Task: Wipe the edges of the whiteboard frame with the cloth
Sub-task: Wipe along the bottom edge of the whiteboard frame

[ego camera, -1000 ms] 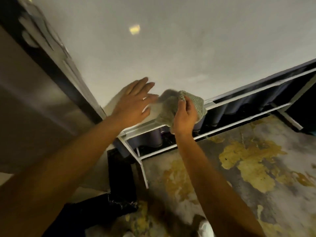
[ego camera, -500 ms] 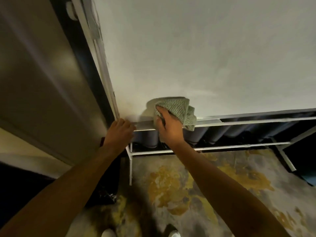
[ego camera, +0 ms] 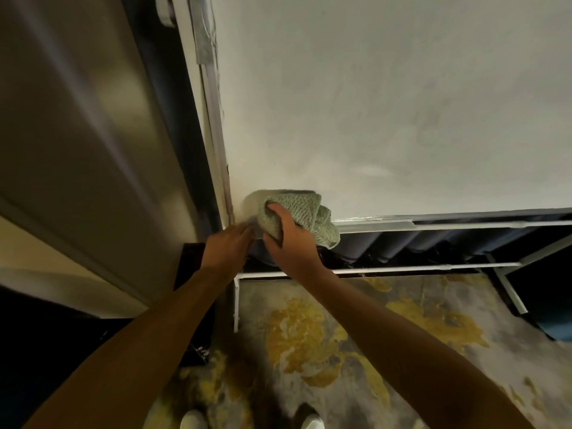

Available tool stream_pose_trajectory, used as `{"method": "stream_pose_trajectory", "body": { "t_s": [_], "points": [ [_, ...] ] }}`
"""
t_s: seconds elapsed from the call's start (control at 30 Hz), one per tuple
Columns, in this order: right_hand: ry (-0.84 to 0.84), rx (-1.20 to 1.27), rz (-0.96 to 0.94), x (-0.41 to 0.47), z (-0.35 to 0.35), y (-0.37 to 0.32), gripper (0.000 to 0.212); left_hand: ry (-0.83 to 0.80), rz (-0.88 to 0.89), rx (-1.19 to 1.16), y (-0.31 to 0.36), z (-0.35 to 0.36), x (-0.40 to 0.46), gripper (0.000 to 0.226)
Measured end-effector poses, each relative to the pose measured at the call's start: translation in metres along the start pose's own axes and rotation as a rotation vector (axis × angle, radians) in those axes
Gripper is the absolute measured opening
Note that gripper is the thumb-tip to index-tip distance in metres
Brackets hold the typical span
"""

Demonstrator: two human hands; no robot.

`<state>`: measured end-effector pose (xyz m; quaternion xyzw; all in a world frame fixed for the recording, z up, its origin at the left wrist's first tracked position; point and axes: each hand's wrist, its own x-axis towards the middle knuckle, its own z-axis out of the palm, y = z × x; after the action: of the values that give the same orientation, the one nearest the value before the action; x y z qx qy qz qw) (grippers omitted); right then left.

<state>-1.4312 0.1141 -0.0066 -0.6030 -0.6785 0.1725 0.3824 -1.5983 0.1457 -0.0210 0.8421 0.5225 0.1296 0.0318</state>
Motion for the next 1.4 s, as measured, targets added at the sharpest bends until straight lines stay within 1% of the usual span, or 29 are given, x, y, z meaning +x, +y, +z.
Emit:
{"method": "stream_pose_trajectory", "body": {
  "t_s": [0.03,0.07,0.17,0.23,0.3,0.4,0.5,0.6,0.67,0.73,0.83,0.9,0.97,1.03,1.13,1.27,1.4],
  "points": [
    [-0.018,0.018,0.024,0.001,0.002,-0.002,0.056,0.026,0.014,-0.039,-0.001,0.001,-0.002,0.02],
    [-0.024,-0.018,0.01,0.002,0.003,-0.003,0.054,0.058,0.033,-0.065,-0.002,0.002,-0.003,0.022],
    [0.005,-0.307,-0.192,0.004,0.004,-0.003,0.044,0.134,0.079,-0.1,-0.005,0.0,-0.003,0.021],
    [0.038,-0.504,-0.279,-0.001,0.003,-0.004,0.043,0.171,0.11,-0.102,-0.008,0.0,-0.003,0.024],
    [0.02,-0.649,-0.289,-0.004,0.0,-0.006,0.044,0.197,0.138,-0.097,-0.01,0.003,-0.005,0.029],
    [0.028,-0.749,-0.327,-0.003,-0.011,-0.001,0.047,0.209,0.148,-0.079,-0.01,0.01,-0.009,0.035],
    [0.022,-0.801,-0.378,0.0,-0.025,0.014,0.057,0.225,0.14,-0.064,-0.008,0.018,-0.011,0.035],
    [-0.031,-0.785,-0.407,-0.004,-0.028,0.032,0.067,0.254,0.142,-0.065,-0.009,0.021,-0.01,0.032],
    [-0.095,-0.773,-0.398,-0.011,-0.022,0.041,0.073,0.278,0.13,-0.074,-0.008,0.024,-0.011,0.028],
    [-0.118,-0.751,-0.375,-0.016,-0.016,0.045,0.077,0.275,0.082,-0.102,-0.007,0.029,-0.014,0.03],
    [-0.084,-0.7,-0.354,-0.016,-0.011,0.047,0.074,0.213,0.015,-0.132,-0.005,0.039,-0.027,0.049],
    [-0.064,-0.685,-0.348,-0.015,-0.009,0.047,0.073,0.195,0.008,-0.119,-0.008,0.043,-0.036,0.064],
    [-0.066,-0.695,-0.349,-0.013,-0.007,0.046,0.074,0.205,0.018,-0.096,-0.01,0.045,-0.04,0.072],
    [-0.083,-0.727,-0.357,-0.01,-0.002,0.044,0.076,0.206,0.026,-0.065,-0.009,0.045,-0.041,0.075],
    [-0.11,-0.782,-0.366,-0.007,0.003,0.044,0.073,0.188,0.021,-0.047,-0.005,0.041,-0.037,0.065],
    [-0.119,-0.792,-0.383,-0.008,-0.001,0.049,0.065,0.147,0.049,0.011,0.003,0.028,-0.017,0.038],
    [-0.119,-0.78,-0.346,-0.012,-0.004,0.048,0.063,0.052,0.079,0.063,0.011,0.016,0.001,0.027]
  ]
}}
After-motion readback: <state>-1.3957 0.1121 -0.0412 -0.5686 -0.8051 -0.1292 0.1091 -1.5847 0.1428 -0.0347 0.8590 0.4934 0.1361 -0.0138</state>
